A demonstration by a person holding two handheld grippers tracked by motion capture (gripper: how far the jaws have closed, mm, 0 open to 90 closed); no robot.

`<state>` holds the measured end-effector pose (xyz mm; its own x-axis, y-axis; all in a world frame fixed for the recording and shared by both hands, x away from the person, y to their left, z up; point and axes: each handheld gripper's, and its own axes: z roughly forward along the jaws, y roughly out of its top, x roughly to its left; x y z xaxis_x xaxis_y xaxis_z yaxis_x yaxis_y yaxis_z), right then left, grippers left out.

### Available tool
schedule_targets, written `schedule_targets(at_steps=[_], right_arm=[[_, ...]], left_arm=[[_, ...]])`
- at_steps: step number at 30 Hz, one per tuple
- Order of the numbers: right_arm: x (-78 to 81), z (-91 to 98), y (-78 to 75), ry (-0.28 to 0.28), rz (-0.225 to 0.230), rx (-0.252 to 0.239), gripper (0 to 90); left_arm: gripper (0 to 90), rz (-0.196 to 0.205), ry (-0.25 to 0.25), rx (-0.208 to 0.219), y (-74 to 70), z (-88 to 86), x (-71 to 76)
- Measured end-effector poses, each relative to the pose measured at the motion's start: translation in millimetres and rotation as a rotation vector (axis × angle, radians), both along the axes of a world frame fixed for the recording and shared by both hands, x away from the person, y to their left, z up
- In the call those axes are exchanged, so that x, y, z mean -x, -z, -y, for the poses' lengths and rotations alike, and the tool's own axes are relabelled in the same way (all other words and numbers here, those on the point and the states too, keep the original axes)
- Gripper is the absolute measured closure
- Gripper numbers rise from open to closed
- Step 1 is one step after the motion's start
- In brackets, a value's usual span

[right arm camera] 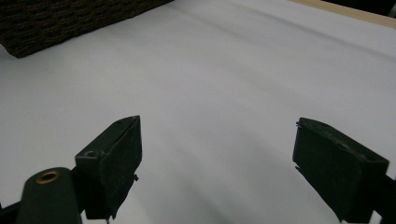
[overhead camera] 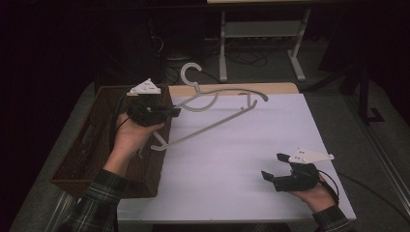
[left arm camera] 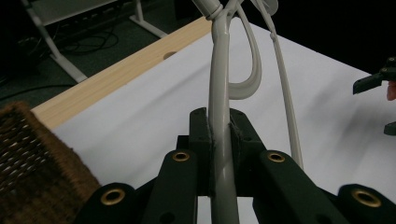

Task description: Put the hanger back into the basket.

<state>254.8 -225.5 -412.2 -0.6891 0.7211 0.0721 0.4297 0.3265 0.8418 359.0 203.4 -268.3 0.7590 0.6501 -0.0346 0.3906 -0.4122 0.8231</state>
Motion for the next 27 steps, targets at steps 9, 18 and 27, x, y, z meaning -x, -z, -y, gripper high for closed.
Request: schedule_targets(at_steps=[9, 18, 27], right_arm=[[-0.6, 0.3, 0.6, 0.008, 0.001, 0.003, 15.0], [-1.2, 2.3, 1.5, 0.012, -0.001, 0.004, 15.1], [-1.3, 2.3, 1.8, 0.018, -0.003, 0.005, 15.2]], left_arm=[[82.2, 0.022, -0.071, 0.032, -7.3, -43.5, 8.6], [82.2, 0.034, -0.124, 0.024, -11.1, -76.2, 16.7], [82.1, 0.062, -0.21, 0.014, -10.9, -126.3, 27.0]])
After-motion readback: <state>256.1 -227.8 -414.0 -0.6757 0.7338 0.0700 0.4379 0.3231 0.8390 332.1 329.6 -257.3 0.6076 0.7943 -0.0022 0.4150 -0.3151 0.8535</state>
